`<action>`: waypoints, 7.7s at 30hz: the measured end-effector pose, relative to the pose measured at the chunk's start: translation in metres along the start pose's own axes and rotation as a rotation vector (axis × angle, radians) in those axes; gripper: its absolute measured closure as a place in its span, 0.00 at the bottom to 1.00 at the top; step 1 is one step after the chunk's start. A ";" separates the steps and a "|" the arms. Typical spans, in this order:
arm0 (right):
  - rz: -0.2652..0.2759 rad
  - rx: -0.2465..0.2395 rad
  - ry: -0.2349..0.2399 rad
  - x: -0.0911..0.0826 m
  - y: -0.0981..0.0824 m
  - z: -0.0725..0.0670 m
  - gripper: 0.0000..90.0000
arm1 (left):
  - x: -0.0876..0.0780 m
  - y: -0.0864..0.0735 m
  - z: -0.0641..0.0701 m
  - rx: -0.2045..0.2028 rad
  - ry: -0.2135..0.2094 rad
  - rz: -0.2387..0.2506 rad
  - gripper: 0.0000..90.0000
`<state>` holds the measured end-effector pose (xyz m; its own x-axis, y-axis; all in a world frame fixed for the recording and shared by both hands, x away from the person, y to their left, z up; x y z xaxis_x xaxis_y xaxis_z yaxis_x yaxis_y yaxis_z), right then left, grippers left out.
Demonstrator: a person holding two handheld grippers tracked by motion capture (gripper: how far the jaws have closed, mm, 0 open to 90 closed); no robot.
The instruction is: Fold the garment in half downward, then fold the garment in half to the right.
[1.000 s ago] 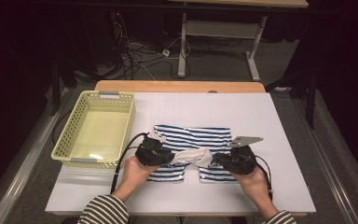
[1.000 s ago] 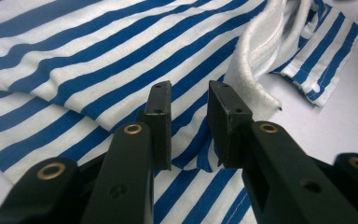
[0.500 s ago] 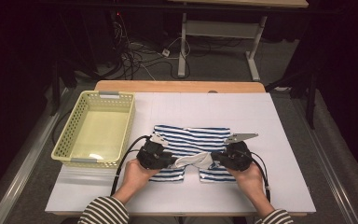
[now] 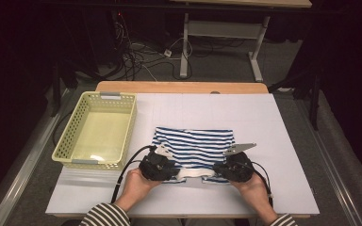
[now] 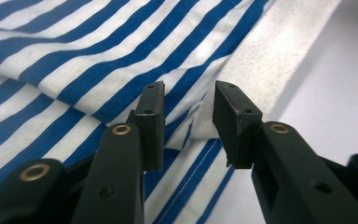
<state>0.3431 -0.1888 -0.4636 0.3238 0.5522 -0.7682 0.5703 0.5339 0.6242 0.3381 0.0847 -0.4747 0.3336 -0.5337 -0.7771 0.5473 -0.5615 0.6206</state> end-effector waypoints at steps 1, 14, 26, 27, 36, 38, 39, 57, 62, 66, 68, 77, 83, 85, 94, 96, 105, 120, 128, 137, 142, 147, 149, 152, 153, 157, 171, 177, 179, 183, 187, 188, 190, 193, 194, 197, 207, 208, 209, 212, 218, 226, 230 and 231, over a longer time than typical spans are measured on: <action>0.008 -0.002 0.000 -0.001 0.000 0.000 0.90 | 0.000 0.000 0.001 0.001 0.000 0.002 0.68; -0.057 0.006 0.001 0.003 -0.012 -0.005 0.84 | 0.002 -0.009 0.011 0.014 -0.008 -0.027 0.69; 0.024 0.085 -0.077 -0.008 -0.010 0.013 0.75 | -0.011 -0.010 -0.016 -0.124 0.078 0.046 0.60; 0.014 0.092 -0.080 -0.005 -0.010 0.014 0.73 | -0.007 -0.010 -0.021 -0.139 0.082 0.036 0.60; -0.028 0.083 -0.069 0.004 -0.010 0.017 0.89 | 0.008 -0.007 -0.021 -0.151 0.024 0.002 0.80; -0.040 0.070 -0.060 0.005 -0.009 0.016 0.97 | 0.008 -0.007 -0.020 -0.148 0.014 0.001 0.88; -0.044 0.057 -0.064 0.005 -0.008 0.014 1.00 | 0.007 -0.007 -0.020 -0.152 0.013 0.002 0.91; 0.009 0.082 -0.103 -0.016 -0.016 0.021 0.83 | -0.017 -0.024 -0.021 -0.180 0.071 0.028 0.67; 0.006 0.118 -0.142 -0.026 -0.027 0.029 0.80 | -0.026 -0.037 -0.024 -0.184 0.141 0.014 0.60; -0.011 0.145 -0.173 -0.032 -0.037 0.036 0.77 | -0.029 -0.045 -0.030 -0.206 0.167 0.006 0.58; -0.017 0.165 -0.181 -0.034 -0.042 0.040 0.75 | -0.030 -0.048 -0.033 -0.224 0.171 0.002 0.58; -0.044 0.151 -0.155 -0.029 -0.040 0.037 0.97 | -0.026 -0.051 -0.038 -0.249 0.120 -0.016 0.85; -0.058 0.138 -0.174 -0.030 -0.038 0.038 0.99 | -0.026 -0.050 -0.037 -0.247 0.094 -0.033 0.94; -0.038 0.155 -0.181 -0.036 -0.039 0.044 0.99 | -0.027 -0.049 -0.037 -0.248 0.089 -0.033 0.95; -0.039 0.171 -0.192 -0.037 -0.043 0.048 0.98 | -0.034 -0.052 -0.030 -0.241 0.090 -0.033 0.95; -0.039 0.171 -0.183 -0.036 -0.044 0.049 0.95 | -0.032 -0.053 -0.032 -0.238 0.087 -0.040 0.94; 0.040 0.173 -0.180 -0.042 -0.043 0.043 0.73 | -0.038 -0.052 -0.031 -0.213 0.088 0.037 0.72; 0.120 0.187 -0.157 -0.046 -0.041 0.040 0.62 | -0.040 -0.051 -0.030 -0.190 0.117 0.087 0.57; 0.123 0.182 -0.160 -0.045 -0.040 0.039 0.61 | -0.041 -0.050 -0.030 -0.185 0.127 0.092 0.56; 0.128 0.169 -0.151 -0.044 -0.039 0.037 0.61 | -0.042 -0.047 -0.028 -0.164 0.137 0.115 0.56; 0.137 0.158 -0.147 -0.044 -0.038 0.035 0.61 | -0.043 -0.044 -0.028 -0.166 0.132 0.137 0.55; 0.133 0.143 -0.137 -0.044 -0.039 0.033 0.61 | -0.045 -0.040 -0.029 -0.161 0.137 0.150 0.54; 0.141 0.137 -0.137 -0.044 -0.039 0.032 0.61 | -0.046 -0.039 -0.028 -0.159 0.139 0.160 0.53; 0.142 0.126 -0.128 -0.043 -0.038 0.030 0.61 | -0.047 -0.036 -0.028 -0.152 0.147 0.166 0.52; 0.140 0.119 -0.127 -0.043 -0.038 0.030 0.61 | -0.048 -0.035 -0.028 -0.151 0.155 0.166 0.52; 0.143 0.119 -0.122 -0.042 -0.038 0.029 0.61 | -0.047 -0.027 -0.028 -0.139 0.150 0.183 0.50; 0.141 0.111 -0.116 -0.040 -0.037 0.028 0.60 | -0.042 -0.002 -0.026 -0.091 0.160 0.173 0.46; 0.144 0.117 -0.115 -0.040 -0.038 0.029 0.60 | -0.035 0.013 -0.031 -0.088 0.158 0.146 0.45; 0.143 0.114 -0.115 -0.040 -0.037 0.028 0.60 | -0.033 0.019 -0.033 -0.096 0.168 0.135 0.44; 0.142 0.115 -0.114 -0.040 -0.037 0.028 0.60 | -0.032 0.025 -0.039 -0.107 0.169 0.138 0.44; 0.144 0.116 -0.113 -0.040 -0.037 0.029 0.59 | -0.028 0.033 -0.050 -0.137 0.195 0.129 0.43; 0.143 0.117 -0.112 -0.040 -0.037 0.029 0.59 | -0.025 0.036 -0.057 -0.162 0.198 0.123 0.43; 0.142 0.117 -0.112 -0.040 -0.037 0.029 0.59 | -0.023 0.038 -0.059 -0.166 0.203 0.118 0.42; 0.143 0.115 -0.112 -0.040 -0.038 0.029 0.59 | -0.018 0.042 -0.066 -0.181 0.215 0.103 0.42; 0.141 0.115 -0.113 -0.039 -0.038 0.029 0.59 | -0.016 0.044 -0.068 -0.188 0.218 0.102 0.41; 0.143 0.115 -0.112 -0.040 -0.037 0.029 0.59 | -0.008 0.047 -0.078 -0.223 0.224 0.082 0.40; 0.142 0.111 -0.117 -0.040 -0.037 0.029 0.57 | 0.012 0.050 -0.098 -0.296 0.270 0.026 0.38; 0.142 0.111 -0.117 -0.040 -0.037 0.029 0.57 | 0.014 0.050 -0.100 -0.303 0.273 0.017 0.38; 0.143 0.113 -0.116 -0.040 -0.037 0.029 0.57 | 0.016 0.050 -0.102 -0.312 0.274 0.010 0.38; 0.143 0.110 -0.117 -0.040 -0.037 0.028 0.57 | 0.021 0.047 -0.109 -0.338 0.279 -0.003 0.38; 0.142 0.110 -0.117 -0.040 -0.038 0.028 0.57 | 0.027 0.043 -0.117 -0.375 0.290 -0.018 0.38; 0.135 0.111 -0.117 -0.038 -0.037 0.027 0.57 | 0.030 0.042 -0.115 -0.356 0.273 -0.038 0.57; 0.137 0.113 -0.117 -0.038 -0.037 0.028 0.57 | 0.028 0.041 -0.115 -0.358 0.259 -0.049 0.72; 0.136 0.110 -0.118 -0.038 -0.037 0.027 0.57 | 0.028 0.041 -0.115 -0.359 0.256 -0.052 0.76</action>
<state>0.3305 -0.2471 -0.4615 0.4856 0.5323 -0.6934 0.5926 0.3827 0.7088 0.4581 0.1193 -0.4826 0.4528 -0.3116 -0.8354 0.7854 -0.3040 0.5392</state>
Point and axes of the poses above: each handheld gripper's, and its own axes: x roughly forward along the jaws, y roughly out of its top, z roughly to its right, the point moved 1 cm from there along x, roughly forward along the jaws, and after that the axes turned 5 degrees about y, right-handed, at the moved point
